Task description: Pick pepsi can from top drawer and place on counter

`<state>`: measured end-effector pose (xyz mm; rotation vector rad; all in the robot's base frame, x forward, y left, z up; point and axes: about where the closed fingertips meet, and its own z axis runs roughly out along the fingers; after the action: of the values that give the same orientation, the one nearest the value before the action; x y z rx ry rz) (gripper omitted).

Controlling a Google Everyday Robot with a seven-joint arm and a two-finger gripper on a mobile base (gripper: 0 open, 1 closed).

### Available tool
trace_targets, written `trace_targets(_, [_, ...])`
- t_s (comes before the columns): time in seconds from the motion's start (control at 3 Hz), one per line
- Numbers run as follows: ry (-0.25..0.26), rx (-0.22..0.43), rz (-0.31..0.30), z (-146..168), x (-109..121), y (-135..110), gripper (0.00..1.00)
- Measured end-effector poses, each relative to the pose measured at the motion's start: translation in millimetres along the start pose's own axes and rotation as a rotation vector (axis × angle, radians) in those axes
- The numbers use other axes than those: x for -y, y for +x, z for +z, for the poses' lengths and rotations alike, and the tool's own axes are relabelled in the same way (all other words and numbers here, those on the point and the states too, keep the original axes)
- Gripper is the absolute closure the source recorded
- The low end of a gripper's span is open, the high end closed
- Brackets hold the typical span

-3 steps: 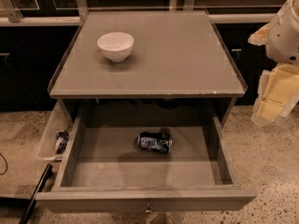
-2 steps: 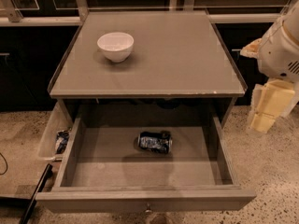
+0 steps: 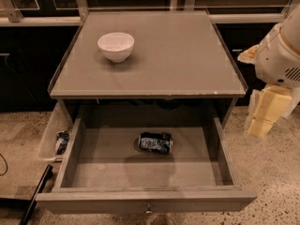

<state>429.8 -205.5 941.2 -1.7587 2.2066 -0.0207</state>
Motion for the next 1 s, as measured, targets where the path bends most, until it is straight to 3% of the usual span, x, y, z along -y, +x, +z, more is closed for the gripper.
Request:
trace_targets(0.67, [-0.133,0.066,0.014,93.6,-41.8,-15.8,0.0])
trace_targets(1.0, [-0.147,0.107,-0.004,131.2,-51.8,-27.0,0.0])
